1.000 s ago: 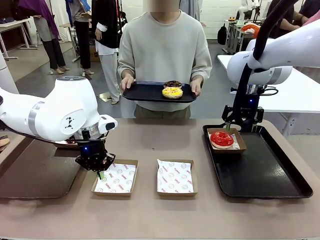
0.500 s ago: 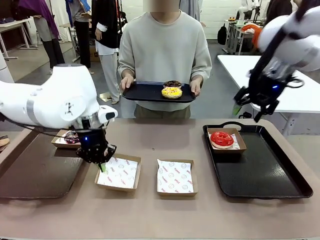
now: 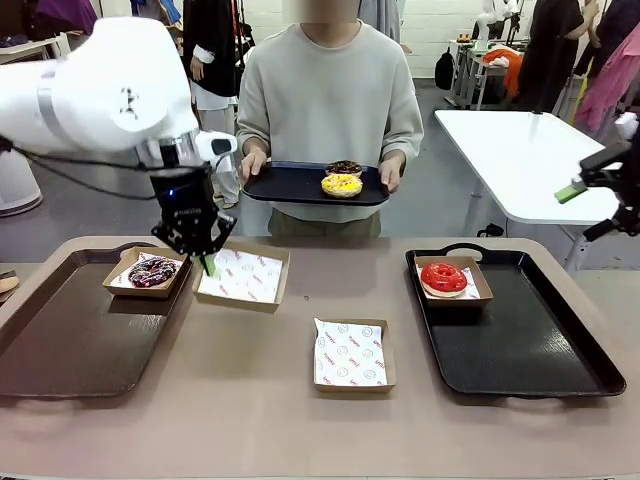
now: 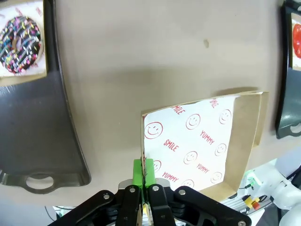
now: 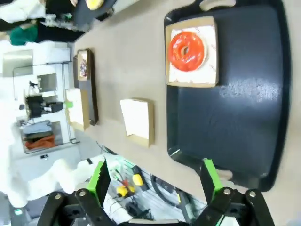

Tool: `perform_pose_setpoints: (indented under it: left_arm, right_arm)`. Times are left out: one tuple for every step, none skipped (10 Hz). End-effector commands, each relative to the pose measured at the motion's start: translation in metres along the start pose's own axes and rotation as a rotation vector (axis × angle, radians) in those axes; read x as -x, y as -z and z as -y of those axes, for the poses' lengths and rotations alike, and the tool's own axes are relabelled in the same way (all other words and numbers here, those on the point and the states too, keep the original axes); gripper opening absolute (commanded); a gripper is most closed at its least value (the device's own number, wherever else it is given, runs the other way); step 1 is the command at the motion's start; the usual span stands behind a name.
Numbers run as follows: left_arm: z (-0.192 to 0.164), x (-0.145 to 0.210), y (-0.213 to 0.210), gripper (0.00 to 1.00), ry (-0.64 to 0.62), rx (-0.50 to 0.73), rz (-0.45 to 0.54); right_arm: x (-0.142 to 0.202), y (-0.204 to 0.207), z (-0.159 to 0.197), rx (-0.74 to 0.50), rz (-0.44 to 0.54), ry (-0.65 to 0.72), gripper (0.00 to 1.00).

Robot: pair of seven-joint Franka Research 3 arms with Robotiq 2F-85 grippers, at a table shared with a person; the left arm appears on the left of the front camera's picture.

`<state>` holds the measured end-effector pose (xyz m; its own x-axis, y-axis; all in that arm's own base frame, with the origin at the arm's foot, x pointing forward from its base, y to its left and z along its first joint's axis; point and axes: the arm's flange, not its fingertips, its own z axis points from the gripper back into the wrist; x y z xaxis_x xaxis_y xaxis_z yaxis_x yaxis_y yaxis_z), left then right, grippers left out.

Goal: Individually package the donuts and arrange them on the tray.
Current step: Place the picked Paper togo box on the Handle tray while simultaneously picking up another Paper togo box from the table with the other hand.

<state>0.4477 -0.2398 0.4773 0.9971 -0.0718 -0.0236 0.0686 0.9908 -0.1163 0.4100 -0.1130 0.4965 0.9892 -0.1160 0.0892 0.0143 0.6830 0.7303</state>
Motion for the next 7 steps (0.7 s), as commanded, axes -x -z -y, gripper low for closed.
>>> perform_pose_setpoints:
  left_arm:
    - [0.007,-0.035,-0.005,0.0,-0.031,-0.032,-0.017]
    - [0.007,-0.049,-0.01,0.0,-0.037,-0.027,-0.02]
    - [0.006,-0.065,-0.014,0.0,-0.054,-0.022,-0.016]
    - [0.003,-0.076,-0.017,0.0,-0.067,-0.009,-0.013]
    - [0.002,-0.085,-0.018,0.0,-0.066,0.002,-0.016]
    - [0.0,-0.094,-0.019,0.0,-0.072,0.001,-0.011]
    - [-0.001,-0.099,-0.018,0.0,-0.075,0.004,-0.005]
  right_arm:
    - [0.037,-0.005,0.009,-0.102,0.103,-0.025,1.0]
    - [0.054,-0.014,0.02,-0.148,0.155,-0.014,1.0]
    - [0.064,-0.02,0.032,-0.205,0.205,0.0,1.0]
    - [0.071,-0.025,0.049,-0.276,0.248,0.026,1.0]
    - [0.068,-0.025,0.067,-0.322,0.255,0.059,1.0]
    - [0.059,-0.022,0.085,-0.373,0.228,0.084,1.0]
    - [0.053,-0.02,0.096,-0.408,0.219,0.096,1.0]
